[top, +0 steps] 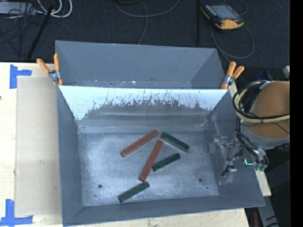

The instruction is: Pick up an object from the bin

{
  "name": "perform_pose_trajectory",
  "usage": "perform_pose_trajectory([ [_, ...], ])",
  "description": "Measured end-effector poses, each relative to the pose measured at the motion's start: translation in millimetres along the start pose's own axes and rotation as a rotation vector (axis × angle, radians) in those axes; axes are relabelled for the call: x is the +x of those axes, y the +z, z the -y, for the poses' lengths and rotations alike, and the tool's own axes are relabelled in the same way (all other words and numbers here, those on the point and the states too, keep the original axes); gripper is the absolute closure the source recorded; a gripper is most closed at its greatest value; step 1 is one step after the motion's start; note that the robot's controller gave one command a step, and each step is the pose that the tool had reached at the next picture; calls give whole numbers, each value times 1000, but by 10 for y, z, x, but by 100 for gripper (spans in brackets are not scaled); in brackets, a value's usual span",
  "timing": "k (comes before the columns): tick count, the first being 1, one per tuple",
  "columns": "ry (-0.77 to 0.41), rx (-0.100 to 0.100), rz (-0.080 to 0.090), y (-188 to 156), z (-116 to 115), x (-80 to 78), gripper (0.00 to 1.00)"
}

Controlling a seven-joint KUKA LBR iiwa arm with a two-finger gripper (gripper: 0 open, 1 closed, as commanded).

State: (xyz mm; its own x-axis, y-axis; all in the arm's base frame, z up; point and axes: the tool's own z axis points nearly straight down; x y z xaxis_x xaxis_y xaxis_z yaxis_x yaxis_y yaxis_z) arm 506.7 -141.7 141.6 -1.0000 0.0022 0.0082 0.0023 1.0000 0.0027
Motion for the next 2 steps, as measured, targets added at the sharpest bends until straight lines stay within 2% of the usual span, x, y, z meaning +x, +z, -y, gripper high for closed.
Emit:
perform_pose_trajectory([
  [1, -107, 0, 8, 740, -432, -490, 0],
  [2, -229, 1, 11, 713, -1112, -683, 0],
])
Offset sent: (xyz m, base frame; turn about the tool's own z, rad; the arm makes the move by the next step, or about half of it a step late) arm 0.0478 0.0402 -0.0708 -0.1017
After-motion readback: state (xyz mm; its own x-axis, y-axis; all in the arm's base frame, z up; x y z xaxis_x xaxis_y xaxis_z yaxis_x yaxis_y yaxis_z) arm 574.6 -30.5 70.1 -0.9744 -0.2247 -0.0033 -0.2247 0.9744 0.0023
